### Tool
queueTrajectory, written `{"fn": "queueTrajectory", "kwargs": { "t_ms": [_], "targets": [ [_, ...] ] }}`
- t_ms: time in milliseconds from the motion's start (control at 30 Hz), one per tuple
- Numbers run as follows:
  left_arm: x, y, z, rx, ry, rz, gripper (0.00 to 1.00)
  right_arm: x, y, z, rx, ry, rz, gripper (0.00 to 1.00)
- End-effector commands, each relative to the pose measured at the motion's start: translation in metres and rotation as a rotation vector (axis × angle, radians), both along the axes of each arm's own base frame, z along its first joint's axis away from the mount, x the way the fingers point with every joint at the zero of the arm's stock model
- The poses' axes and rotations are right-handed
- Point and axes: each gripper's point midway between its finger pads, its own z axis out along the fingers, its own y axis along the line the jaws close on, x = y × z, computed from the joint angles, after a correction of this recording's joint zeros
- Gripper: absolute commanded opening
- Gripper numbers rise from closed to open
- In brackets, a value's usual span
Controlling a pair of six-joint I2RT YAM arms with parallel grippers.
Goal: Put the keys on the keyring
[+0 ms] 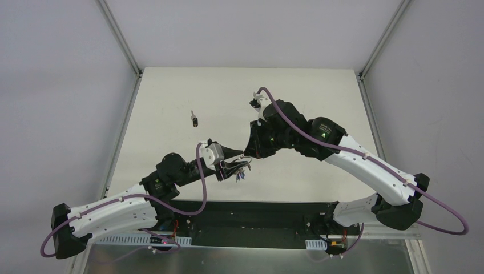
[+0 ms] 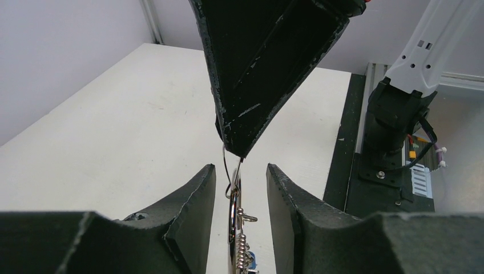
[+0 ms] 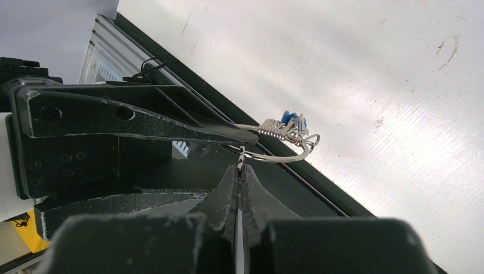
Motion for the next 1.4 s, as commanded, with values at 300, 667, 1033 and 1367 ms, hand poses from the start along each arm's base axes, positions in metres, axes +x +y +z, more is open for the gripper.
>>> {"fn": "queueTrajectory", "kwargs": {
  "t_ms": [300, 667, 1033, 1367],
  "targets": [
    [0.000, 0.003, 0.011, -0.034, -0.014, 0.007, 0.26, -0.001, 0.002, 0.022, 0.066, -0.039, 0.005, 0.00],
    [0.004, 0.003, 0.007, -0.018, -0.013, 0.026, 0.27, -0.002, 0.003, 0.024, 0.075, -0.038, 0.013, 0.00],
    [0.006, 0.002, 0.003, -0.005, -0.009, 0.032, 0.23, -0.004, 0.005, 0.024, 0.081, -0.033, 0.021, 0.00],
    [0.014, 0.007, 0.013, -0.039, -0.027, 0.085, 0.00, -0.007, 0.005, 0.022, 0.084, -0.024, 0.031, 0.00]
  ]
}}
